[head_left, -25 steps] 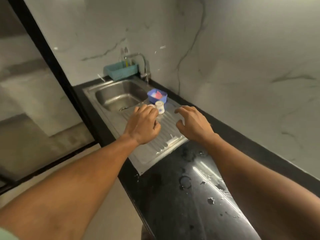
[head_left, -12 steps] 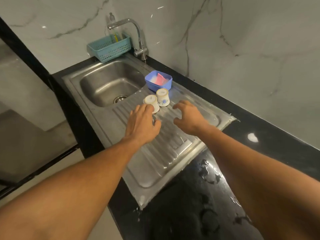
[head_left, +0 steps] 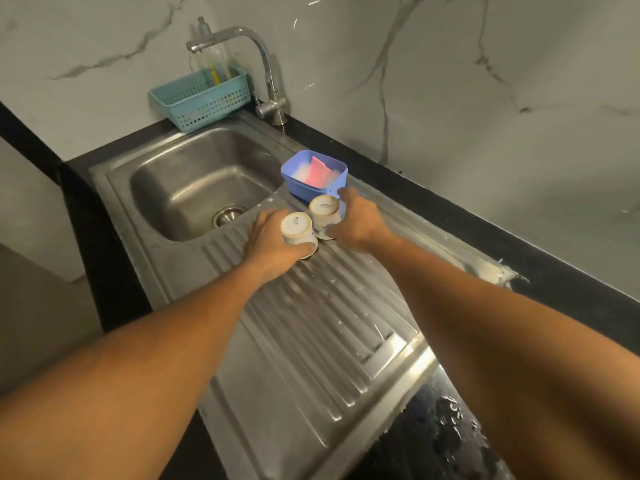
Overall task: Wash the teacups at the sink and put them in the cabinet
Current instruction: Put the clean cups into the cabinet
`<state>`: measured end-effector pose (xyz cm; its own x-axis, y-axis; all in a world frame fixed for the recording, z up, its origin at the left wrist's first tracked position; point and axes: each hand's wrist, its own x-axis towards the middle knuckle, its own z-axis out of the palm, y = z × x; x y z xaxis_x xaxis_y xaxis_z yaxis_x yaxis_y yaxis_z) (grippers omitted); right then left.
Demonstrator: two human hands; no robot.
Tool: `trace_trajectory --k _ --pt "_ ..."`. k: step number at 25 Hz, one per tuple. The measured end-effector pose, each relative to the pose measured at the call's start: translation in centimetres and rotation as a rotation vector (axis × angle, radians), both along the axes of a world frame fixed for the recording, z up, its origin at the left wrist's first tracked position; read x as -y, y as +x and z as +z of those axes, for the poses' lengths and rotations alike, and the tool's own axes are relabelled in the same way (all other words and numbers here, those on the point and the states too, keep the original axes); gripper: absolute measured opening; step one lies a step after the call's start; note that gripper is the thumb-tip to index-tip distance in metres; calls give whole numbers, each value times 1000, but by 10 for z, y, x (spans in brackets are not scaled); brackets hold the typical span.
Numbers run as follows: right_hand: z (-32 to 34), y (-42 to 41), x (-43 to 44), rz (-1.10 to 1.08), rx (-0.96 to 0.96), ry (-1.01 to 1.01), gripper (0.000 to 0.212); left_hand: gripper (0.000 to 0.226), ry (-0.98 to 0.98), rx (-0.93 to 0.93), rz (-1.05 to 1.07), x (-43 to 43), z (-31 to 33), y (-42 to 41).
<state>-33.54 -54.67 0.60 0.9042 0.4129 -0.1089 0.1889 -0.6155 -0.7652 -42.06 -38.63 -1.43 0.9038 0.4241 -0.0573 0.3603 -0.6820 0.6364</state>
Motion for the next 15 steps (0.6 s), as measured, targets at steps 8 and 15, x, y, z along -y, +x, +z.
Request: trace_trajectory --k 8,15 --pt "-23 13 -16 52 9 49 61 48 -171 104 -21 -1 -13 7" --pt "-1 -31 17 36 82 210 61 46 -187 190 -79 14 17 -26"
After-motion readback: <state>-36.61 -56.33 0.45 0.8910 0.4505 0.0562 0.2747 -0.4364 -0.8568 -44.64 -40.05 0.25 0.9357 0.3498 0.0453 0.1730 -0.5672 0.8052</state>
